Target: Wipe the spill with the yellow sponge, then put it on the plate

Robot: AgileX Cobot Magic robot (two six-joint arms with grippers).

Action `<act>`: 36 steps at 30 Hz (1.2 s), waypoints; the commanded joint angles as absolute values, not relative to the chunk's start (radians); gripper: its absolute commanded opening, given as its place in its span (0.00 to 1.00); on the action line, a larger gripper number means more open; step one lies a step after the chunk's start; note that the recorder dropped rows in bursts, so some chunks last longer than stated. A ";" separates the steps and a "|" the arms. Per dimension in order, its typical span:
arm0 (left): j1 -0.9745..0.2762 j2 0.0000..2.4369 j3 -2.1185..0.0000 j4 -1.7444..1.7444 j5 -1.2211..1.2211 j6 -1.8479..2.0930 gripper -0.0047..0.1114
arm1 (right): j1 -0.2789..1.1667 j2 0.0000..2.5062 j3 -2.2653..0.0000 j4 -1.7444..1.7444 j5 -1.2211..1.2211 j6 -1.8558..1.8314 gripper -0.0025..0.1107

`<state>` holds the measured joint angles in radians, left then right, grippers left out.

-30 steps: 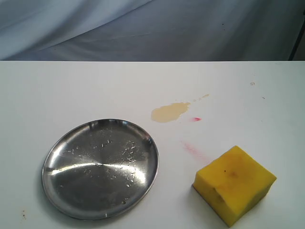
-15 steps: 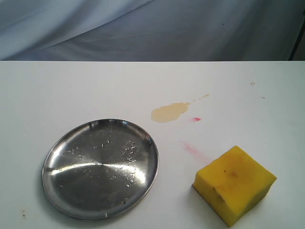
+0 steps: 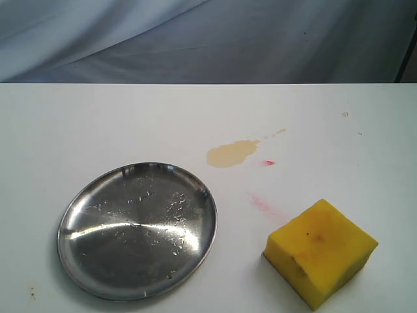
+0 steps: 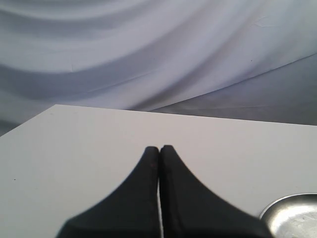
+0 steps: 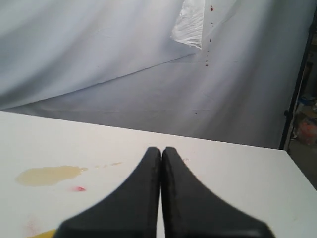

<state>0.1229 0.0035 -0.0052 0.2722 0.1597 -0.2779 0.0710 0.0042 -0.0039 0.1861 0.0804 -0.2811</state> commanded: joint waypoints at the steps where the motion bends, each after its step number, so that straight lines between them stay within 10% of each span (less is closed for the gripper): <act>1: 0.118 0.000 0.000 0.273 0.159 -0.279 0.04 | 0.070 0.000 0.000 0.244 0.000 -0.279 0.02; 16: 0.118 0.000 0.000 0.273 0.159 -0.281 0.04 | 0.070 0.000 -0.205 0.240 -0.298 -0.276 0.02; 36: 0.118 0.000 0.000 0.273 0.159 -0.281 0.04 | 0.071 0.310 -0.508 0.240 0.270 -0.276 0.02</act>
<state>0.1229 0.0035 -0.0052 0.2722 0.1597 -0.2779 0.0710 0.2531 -0.4707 0.2489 0.1802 -0.2790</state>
